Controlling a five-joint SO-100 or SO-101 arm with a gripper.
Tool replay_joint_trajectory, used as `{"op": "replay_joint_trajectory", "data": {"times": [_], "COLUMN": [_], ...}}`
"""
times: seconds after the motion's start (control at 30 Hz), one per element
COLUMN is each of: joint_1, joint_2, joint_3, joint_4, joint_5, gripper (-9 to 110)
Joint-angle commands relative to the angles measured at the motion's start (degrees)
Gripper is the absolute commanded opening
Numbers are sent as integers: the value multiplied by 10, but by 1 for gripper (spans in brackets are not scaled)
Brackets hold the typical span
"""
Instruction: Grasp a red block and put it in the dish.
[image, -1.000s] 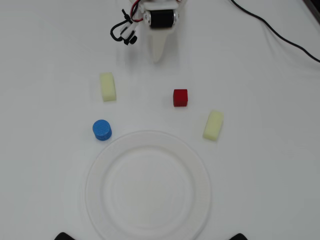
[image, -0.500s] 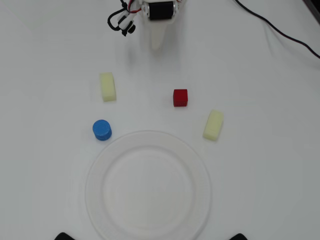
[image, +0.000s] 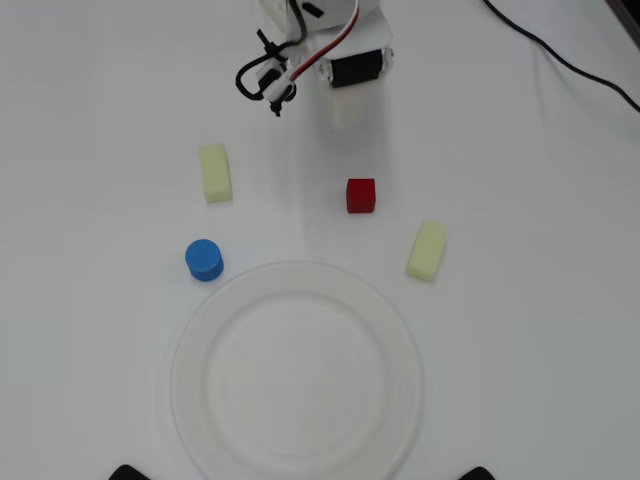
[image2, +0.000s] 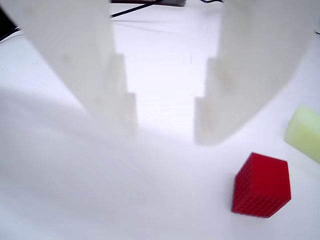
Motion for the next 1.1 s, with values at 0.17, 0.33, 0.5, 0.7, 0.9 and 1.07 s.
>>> {"op": "replay_joint_trajectory", "data": {"times": [0.17,0.33,0.5,0.7,0.9,1.07], "joint_1": [-36,-41,-46,-51,-55,-54], "joint_2": [-154,-218,-263,-291,-310,-330], "joint_3": [-163,-189,-189,-189,-189,-189], "joint_4": [-4,-11,-32,-62,-90,-107], "joint_5": [8,15,19,21,24,26], "gripper": [20,22,23,24,24,24]}}
